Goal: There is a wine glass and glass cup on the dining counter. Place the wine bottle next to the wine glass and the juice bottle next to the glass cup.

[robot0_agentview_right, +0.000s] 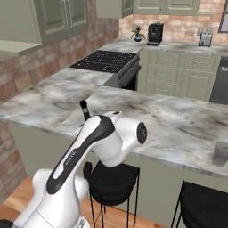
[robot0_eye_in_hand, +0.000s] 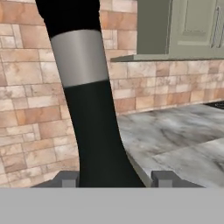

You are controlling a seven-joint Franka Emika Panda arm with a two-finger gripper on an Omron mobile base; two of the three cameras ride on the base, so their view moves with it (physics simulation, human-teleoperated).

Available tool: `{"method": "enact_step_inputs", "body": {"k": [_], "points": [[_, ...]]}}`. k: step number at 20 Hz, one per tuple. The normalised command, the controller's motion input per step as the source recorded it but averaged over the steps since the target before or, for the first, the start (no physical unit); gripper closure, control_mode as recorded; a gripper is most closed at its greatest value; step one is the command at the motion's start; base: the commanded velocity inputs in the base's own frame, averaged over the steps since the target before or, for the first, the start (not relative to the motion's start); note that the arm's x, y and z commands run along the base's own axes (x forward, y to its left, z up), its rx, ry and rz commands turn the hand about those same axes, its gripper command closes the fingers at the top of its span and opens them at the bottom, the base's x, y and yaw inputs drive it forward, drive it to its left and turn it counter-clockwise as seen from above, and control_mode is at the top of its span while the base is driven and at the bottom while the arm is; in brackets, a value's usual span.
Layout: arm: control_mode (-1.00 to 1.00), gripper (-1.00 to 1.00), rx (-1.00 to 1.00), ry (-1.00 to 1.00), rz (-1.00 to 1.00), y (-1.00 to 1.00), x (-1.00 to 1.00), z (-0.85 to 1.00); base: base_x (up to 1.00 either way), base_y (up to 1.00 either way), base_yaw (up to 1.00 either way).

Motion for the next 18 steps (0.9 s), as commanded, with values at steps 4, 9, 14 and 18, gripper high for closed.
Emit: {"method": "enact_step_inputs", "body": {"k": [4,9,14,18], "points": [[-1.0,1.0,0.0,0.0,-0.07,-0.43,0.29,-0.02,0.0,0.0,0.0],[-1.0,1.0,0.0,0.0,-0.05,-0.43,0.3,-0.12,0.0,0.0,0.0],[-1.0,1.0,0.02,-0.08,0.0,-0.28,0.44,-0.22,0.0,0.0,0.0],[-1.0,1.0,0.06,0.0,0.0,-0.15,0.67,-0.25,0.0,0.0,0.0]]}}
